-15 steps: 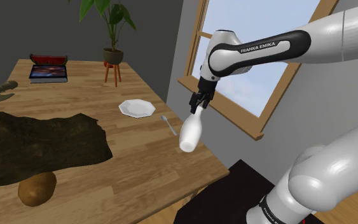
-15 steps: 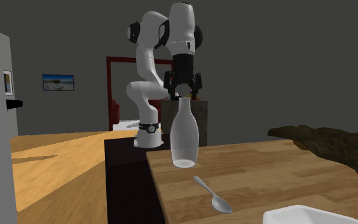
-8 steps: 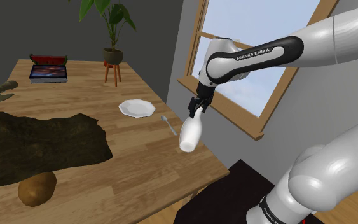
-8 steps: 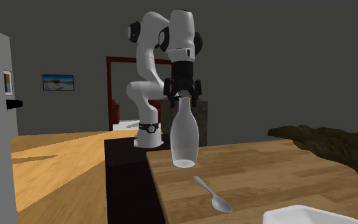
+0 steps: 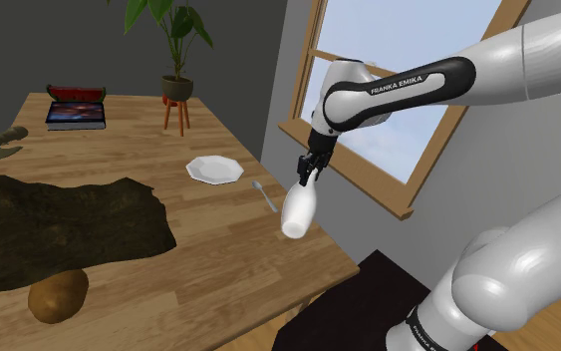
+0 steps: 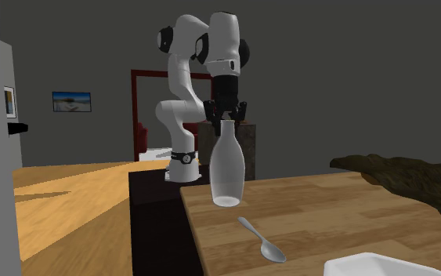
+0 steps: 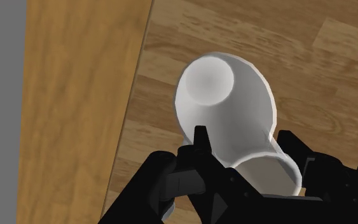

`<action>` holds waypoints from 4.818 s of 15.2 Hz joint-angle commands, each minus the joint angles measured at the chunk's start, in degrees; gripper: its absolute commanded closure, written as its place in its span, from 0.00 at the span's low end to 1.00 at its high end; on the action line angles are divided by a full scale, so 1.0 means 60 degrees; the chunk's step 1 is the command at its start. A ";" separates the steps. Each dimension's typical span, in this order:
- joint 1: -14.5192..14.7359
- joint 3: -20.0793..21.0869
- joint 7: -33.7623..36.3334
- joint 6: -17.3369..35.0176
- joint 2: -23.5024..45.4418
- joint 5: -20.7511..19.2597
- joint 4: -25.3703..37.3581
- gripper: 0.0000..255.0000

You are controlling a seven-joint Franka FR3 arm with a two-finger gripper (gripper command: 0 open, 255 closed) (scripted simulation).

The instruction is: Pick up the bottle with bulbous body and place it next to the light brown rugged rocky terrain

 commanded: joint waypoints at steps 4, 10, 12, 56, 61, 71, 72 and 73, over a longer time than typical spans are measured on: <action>-0.0001 -0.0001 -0.0003 -0.0002 0.0004 0.0000 -0.0003 1.00; 0.0000 0.0000 0.0004 -0.0410 -0.0156 -0.0002 0.0246 1.00; 0.0000 0.0000 0.0007 -0.0682 -0.0251 -0.0004 0.0423 1.00; -0.0004 -0.0008 0.0052 -0.6412 -0.0106 -0.0019 0.6298 1.00; -0.0003 -0.0009 0.0057 -0.7093 0.0180 -0.0018 0.7265 1.00; 0.0142 0.0229 0.0452 -0.7888 0.0967 0.0013 0.8851 1.00; 0.0216 0.0345 0.0642 -0.7755 0.1097 0.0022 0.8850 1.00; 0.0291 0.0459 0.0830 -0.7626 0.1237 0.0027 0.8863 1.00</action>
